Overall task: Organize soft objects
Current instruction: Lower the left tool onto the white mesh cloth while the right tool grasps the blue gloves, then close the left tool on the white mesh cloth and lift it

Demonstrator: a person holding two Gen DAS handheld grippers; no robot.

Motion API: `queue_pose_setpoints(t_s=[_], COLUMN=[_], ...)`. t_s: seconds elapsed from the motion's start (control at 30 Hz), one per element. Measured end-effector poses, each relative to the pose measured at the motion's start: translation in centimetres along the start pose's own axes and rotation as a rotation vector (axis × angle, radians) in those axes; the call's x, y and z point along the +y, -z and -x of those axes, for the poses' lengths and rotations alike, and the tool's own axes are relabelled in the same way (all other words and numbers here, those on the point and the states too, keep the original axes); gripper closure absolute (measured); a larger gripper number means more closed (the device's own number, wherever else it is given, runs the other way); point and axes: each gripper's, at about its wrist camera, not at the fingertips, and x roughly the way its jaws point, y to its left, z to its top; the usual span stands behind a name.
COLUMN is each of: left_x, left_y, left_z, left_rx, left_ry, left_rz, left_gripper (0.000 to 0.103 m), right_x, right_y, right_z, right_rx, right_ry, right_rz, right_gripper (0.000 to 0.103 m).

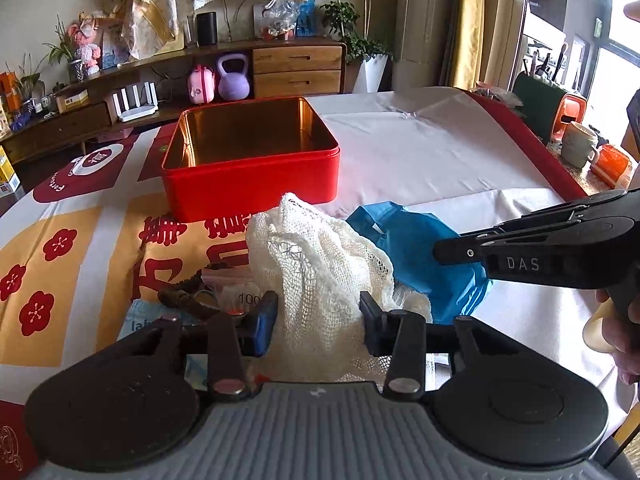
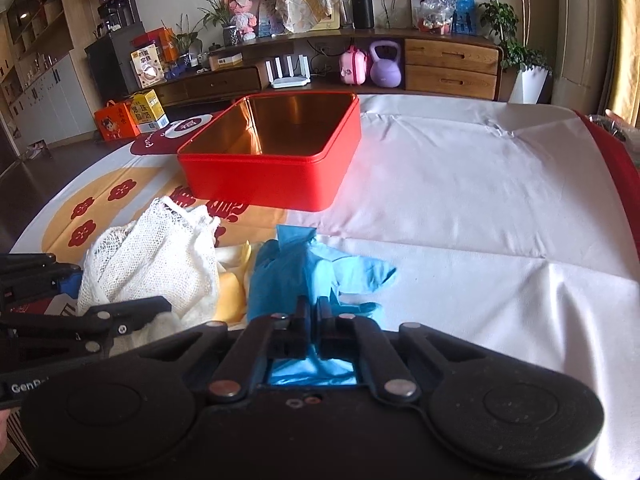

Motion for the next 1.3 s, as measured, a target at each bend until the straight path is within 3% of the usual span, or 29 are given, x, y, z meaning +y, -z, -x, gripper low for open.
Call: queue_pose_setpoints(t_s=[0.33,1.0,1.17,1.3], left_x=[0.8,6.3,6.8,6.5], left_y=[-0.7,-6.0,-6.5,-5.6], left_z=[1.4,4.6,4.3,3.6], left_rx=[-0.036,-0.096,-0.089,-0.042], left_ry=[0.007,0.038,0.062,0.074], left_rz=[0.014,0.111,0.098,0.084], left_gripper=[0.079,0.082,0.09,0.09], right_x=[0.4,0.4,0.5,0.5], right_y=[-0.5,-4.9,-5.5,-5.0], right_z=[2.3,6.4,6.3,6.0], right_rx=[-0.067,-0.182,-0.184,-0.173], right_ry=[-0.009,-0.049,-0.052,-0.055], right_rz=[0.006,0.008,0.022,0.018], right_gripper=[0.103,0.103,0.103,0.102])
